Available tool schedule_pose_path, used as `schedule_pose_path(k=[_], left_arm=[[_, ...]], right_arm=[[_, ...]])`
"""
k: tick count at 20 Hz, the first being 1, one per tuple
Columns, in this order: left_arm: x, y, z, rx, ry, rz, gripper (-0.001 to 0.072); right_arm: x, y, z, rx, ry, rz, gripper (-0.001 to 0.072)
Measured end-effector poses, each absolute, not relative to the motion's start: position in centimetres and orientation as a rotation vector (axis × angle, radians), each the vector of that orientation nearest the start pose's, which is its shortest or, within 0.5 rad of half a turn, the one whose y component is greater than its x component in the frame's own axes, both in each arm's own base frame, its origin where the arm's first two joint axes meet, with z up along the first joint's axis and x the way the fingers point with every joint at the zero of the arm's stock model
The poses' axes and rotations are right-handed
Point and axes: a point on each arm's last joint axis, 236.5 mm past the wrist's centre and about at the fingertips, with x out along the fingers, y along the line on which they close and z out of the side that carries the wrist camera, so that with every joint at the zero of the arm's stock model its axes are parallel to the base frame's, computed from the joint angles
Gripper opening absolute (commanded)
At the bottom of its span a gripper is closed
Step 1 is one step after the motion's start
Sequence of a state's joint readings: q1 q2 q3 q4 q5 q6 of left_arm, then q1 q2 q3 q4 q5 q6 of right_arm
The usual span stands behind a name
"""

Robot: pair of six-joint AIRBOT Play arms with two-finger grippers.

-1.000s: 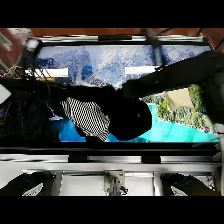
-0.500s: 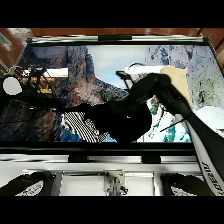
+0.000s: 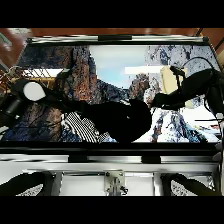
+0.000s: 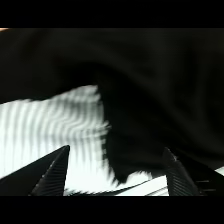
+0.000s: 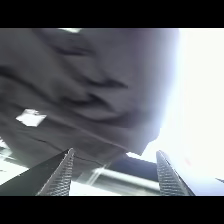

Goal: Fold the shirts.

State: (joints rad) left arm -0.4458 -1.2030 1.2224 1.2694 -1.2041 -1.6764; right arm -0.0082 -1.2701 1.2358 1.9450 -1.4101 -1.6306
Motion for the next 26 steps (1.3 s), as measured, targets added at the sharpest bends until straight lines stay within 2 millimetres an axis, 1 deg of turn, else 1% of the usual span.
schedule_pose_path(k=[2, 3, 5, 6, 7, 8, 11, 13, 14, 17, 19, 20, 21, 22, 23, 24, 25, 26], left_arm=[[31.0, -24.8, 5.1, -0.065, 1.283, -0.547, 0.0720], [30.7, -25.6, 4.4, -0.060, 1.299, -0.555, 0.0704], [30.4, -26.5, 2.8, -0.058, 1.337, -0.552, 0.0344], [30.4, -26.8, 2.3, -0.061, 1.350, -0.547, 0.0238], [30.3, -26.9, 1.7, -0.063, 1.365, -0.541, 0.0112], [30.4, -26.8, 1.5, -0.067, 1.371, -0.534, 0.0054], [30.6, -26.2, 1.2, -0.075, 1.389, -0.515, 0.0053], [30.4, -25.2, 1.4, -0.060, 1.400, -0.505, 0.0053], [30.4, -24.7, 1.7, -0.050, 1.400, -0.501, 0.0053], [30.0, -24.0, 2.8, -0.029, 1.384, -0.507, 0.0053], [29.9, -23.8, 3.5, -0.021, 1.368, -0.513, 0.0053], [29.8, -23.7, 3.8, -0.018, 1.362, -0.515, 0.0054], [29.8, -23.6, 4.1, -0.016, 1.354, -0.518, 0.0053], [29.8, -23.6, 4.3, -0.014, 1.348, -0.521, 0.0053], [30.0, -23.6, 4.7, -0.008, 1.335, -0.527, 0.0053], [30.3, -23.6, 5.2, 0.001, 1.317, -0.532, 0.0053], [30.9, -23.6, 6.1, 0.019, 1.285, -0.539, 0.0053], [31.8, -23.5, 7.4, 0.038, 1.241, -0.542, 0.0052]], right_arm=[[33.6, 7.2, 1.7, 0.334, 1.479, 0.277, 0.0614], [33.4, 6.9, 0.7, 0.353, 1.501, 0.271, 0.0614], [33.0, 6.7, -1.0, 0.388, 1.541, 0.270, 0.0614], [33.0, 6.7, -1.7, 0.401, 1.554, 0.268, 0.0614], [33.2, 6.6, -2.4, 0.415, 1.562, 0.263, 0.0614], [33.3, 6.5, -3.1, 0.427, 1.570, 0.258, 0.0614], [33.5, 6.8, -4.7, 0.454, 1.597, 0.265, 0.0614], [33.6, 6.8, -5.7, 0.464, 1.613, 0.268, 0.0614], [33.9, 7.0, -6.1, 0.479, 1.608, 0.269, 0.0614], [35.0, 8.4, -7.4, 0.562, 1.599, 0.288, 0.0613], [35.3, 9.4, -8.6, 0.601, 1.613, 0.297, 0.0611], [35.3, 9.9, -9.2, 0.614, 1.628, 0.303, 0.0505], [35.2, 10.5, -9.7, 0.623, 1.642, 0.306, 0.0210], [35.1, 11.0, -10.0, 0.627, 1.652, 0.310, 0.0086], [35.1, 11.4, -10.1, 0.630, 1.658, 0.312, 0.0086], [35.3, 11.7, -9.8, 0.626, 1.650, 0.321, 0.0085], [35.8, 11.8, -9.1, 0.617, 1.629, 0.333, 0.0086], [36.6, 11.9, -7.6, 0.598, 1.589, 0.356, 0.0085]])
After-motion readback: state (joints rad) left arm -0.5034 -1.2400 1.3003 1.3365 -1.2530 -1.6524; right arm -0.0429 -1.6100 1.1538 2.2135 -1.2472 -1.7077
